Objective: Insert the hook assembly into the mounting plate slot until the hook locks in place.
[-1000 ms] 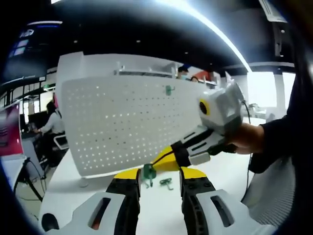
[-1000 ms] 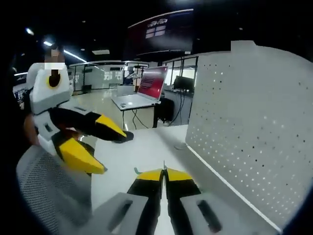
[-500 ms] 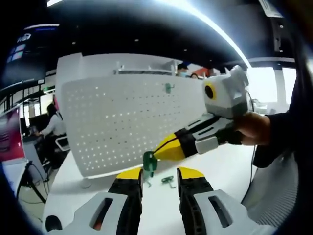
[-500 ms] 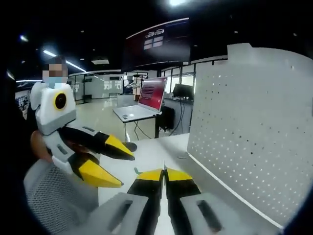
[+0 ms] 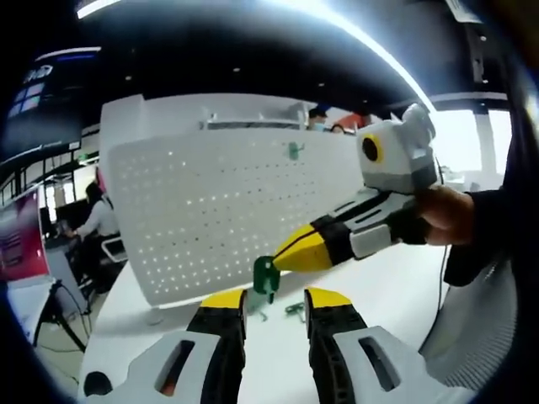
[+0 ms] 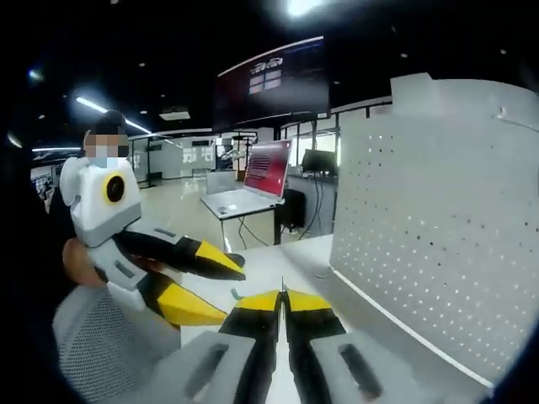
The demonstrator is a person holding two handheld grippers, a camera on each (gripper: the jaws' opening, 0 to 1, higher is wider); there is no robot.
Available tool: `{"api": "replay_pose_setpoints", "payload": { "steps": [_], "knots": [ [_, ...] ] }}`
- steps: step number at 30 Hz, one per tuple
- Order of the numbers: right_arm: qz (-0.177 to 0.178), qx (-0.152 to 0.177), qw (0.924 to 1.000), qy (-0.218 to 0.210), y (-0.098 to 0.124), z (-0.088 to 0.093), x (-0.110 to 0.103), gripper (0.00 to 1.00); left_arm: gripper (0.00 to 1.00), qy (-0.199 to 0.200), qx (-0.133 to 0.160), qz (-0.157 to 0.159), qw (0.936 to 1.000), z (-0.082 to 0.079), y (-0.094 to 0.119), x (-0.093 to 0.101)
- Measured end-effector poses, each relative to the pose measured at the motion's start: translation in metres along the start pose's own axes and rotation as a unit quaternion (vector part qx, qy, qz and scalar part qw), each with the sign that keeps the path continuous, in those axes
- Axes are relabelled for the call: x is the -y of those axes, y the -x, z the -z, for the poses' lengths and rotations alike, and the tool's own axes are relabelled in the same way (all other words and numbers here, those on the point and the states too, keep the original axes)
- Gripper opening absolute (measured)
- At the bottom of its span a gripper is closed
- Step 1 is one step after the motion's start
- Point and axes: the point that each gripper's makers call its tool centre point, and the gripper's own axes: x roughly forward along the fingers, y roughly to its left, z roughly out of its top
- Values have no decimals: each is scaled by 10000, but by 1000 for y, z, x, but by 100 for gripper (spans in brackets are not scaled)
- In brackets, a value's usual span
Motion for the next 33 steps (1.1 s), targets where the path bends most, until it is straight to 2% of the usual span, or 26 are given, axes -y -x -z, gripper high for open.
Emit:
{"api": "replay_pose_setpoints", "payload": {
  "steps": [7, 20, 25, 30, 33],
  "knots": [
    [-15, 6, 10000, -67, 2, -1, -1, 0, 28, -25, -32, 7, 10000, 1, -1, 1],
    [-285, 14, 9992, -271, -2, -3, -16, 0, 25, -104, -12, -109, 9999, 0, 1, -4],
    [-332, -46, 9986, -414, -2, 0, -17, 0, 17, -364, 29, -195, 9991, -2, 2, -6],
    [-391, -89, 9982, -448, -2, 1, -21, 0, 15, -456, -48, -194, 9988, 1, 2, -6],
    [-434, -112, 9977, -515, -1, 0, -22, 0, 13, -642, -131, -212, 9976, 3, 1, -5]
  ]
}}
